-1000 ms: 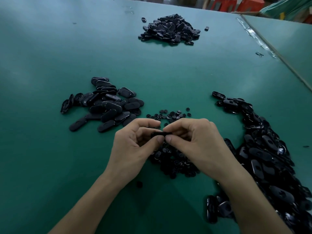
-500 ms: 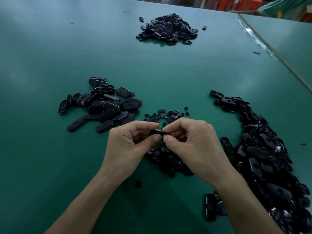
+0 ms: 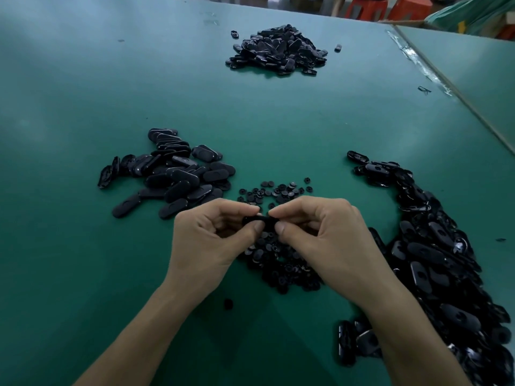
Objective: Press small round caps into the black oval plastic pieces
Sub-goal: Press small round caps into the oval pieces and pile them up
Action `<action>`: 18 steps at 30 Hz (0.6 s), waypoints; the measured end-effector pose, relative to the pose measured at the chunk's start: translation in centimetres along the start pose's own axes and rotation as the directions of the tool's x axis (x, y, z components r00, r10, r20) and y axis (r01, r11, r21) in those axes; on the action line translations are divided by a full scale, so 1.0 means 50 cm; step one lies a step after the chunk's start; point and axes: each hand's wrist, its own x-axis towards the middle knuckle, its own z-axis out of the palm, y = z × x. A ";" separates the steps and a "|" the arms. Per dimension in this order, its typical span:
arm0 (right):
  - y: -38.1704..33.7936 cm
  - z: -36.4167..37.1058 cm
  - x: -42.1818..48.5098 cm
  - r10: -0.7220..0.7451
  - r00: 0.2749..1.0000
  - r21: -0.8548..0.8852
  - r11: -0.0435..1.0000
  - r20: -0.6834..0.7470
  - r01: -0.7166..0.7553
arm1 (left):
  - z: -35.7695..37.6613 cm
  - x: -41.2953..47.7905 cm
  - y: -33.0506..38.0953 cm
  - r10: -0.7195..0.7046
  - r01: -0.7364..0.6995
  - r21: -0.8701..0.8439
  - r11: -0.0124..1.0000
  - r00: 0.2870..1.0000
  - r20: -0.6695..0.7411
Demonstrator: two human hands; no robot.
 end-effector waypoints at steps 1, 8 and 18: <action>0.007 -0.005 0.000 0.017 1.000 -0.040 0.999 -0.021 -0.017 | -0.002 0.002 -0.001 0.011 -0.009 0.031 0.999 0.999 -0.038; 0.070 -0.088 -0.008 0.219 0.964 -0.413 0.872 -0.148 -0.262 | -0.069 0.039 -0.013 0.044 0.046 0.275 0.960 0.950 -0.309; 0.098 -0.111 -0.007 0.377 0.923 -0.483 0.797 -0.069 -0.362 | -0.093 0.046 -0.024 0.134 0.055 0.616 0.786 0.957 -0.256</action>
